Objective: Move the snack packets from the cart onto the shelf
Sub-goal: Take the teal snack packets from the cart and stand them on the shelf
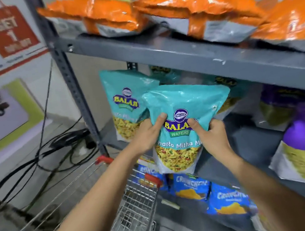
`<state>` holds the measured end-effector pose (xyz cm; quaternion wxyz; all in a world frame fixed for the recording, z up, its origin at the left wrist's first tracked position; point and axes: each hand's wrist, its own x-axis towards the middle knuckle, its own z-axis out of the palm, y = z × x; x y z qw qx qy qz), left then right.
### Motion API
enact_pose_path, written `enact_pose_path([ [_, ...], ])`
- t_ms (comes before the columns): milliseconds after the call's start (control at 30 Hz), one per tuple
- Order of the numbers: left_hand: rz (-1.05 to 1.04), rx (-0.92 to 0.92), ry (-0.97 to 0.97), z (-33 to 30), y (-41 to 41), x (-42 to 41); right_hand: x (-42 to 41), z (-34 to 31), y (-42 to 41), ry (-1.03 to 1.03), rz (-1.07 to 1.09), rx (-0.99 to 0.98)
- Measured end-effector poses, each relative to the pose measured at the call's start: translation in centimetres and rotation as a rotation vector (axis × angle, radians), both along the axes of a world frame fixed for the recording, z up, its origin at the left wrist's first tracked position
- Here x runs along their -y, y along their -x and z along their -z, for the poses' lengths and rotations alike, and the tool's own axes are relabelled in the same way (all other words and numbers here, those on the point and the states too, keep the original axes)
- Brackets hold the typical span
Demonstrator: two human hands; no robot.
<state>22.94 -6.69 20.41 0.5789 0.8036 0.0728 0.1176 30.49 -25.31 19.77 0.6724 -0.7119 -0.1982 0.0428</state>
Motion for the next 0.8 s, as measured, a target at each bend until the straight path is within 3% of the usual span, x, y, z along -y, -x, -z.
enact_pose_path([
  [167, 0.041, 0.047, -0.048, 0.1, -5.4, 0.5, 1.1, 0.0, -3.4, -0.013, 0.091, 0.03],
  [433, 0.004, 0.022, 0.062, 3.1, -10.9, 0.5, 0.3, 3.4, -6.4, -0.025, 0.21, 0.025],
  [633, -0.178, 0.179, 0.15, 5.2, -8.2, 0.4, 0.7, 5.4, -6.9, 0.033, 0.081, -0.047],
  [800, -0.552, 0.287, -0.042, 9.4, -1.9, -1.7, 2.2, 9.5, -6.2, 0.093, -0.083, -0.221],
])
